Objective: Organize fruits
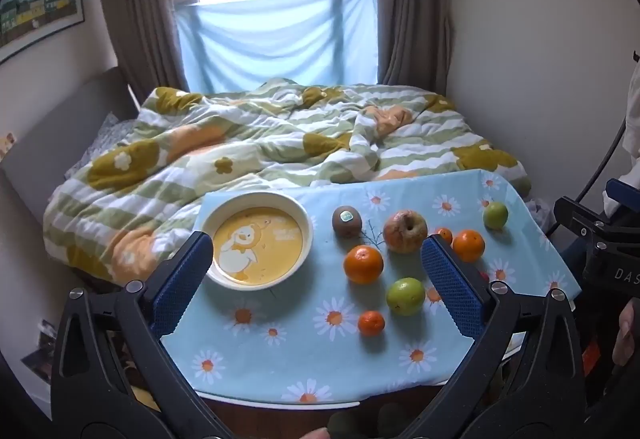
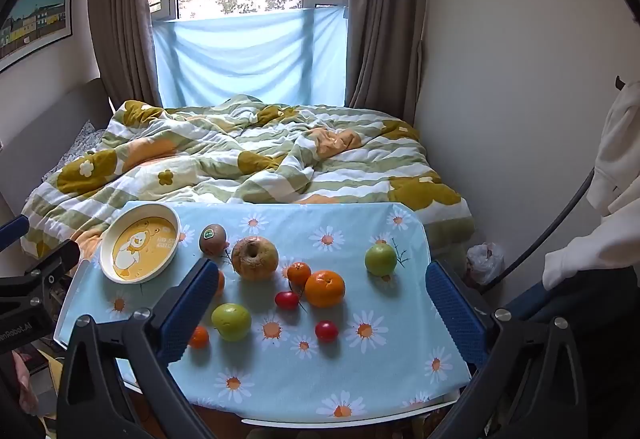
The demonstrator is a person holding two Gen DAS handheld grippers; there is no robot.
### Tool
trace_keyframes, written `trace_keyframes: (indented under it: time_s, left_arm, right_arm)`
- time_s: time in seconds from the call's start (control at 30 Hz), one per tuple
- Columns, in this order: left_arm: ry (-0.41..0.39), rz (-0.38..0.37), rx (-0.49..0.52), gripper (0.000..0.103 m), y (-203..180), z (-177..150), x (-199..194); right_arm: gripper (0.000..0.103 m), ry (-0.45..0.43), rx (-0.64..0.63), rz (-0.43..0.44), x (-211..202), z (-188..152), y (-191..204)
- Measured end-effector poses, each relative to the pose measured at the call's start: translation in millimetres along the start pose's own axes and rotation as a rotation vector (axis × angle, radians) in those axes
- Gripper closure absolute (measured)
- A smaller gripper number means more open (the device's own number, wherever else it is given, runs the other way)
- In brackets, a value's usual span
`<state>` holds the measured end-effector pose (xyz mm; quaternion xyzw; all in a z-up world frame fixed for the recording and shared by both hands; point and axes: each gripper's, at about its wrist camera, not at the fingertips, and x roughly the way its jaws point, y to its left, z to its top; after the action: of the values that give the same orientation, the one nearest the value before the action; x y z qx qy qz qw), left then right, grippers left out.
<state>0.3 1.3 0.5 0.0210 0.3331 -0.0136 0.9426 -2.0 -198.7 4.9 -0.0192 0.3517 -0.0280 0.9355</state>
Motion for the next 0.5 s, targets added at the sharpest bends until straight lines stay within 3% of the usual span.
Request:
trace_keyframes:
  time_s: [0.5]
  left_arm:
    - [-0.022,0.004,-0.018,0.000,5.3,-1.4,-3.5]
  right_arm:
    - [0.000,-0.004,0.004,0.005,-1.9,0.5,0.0]
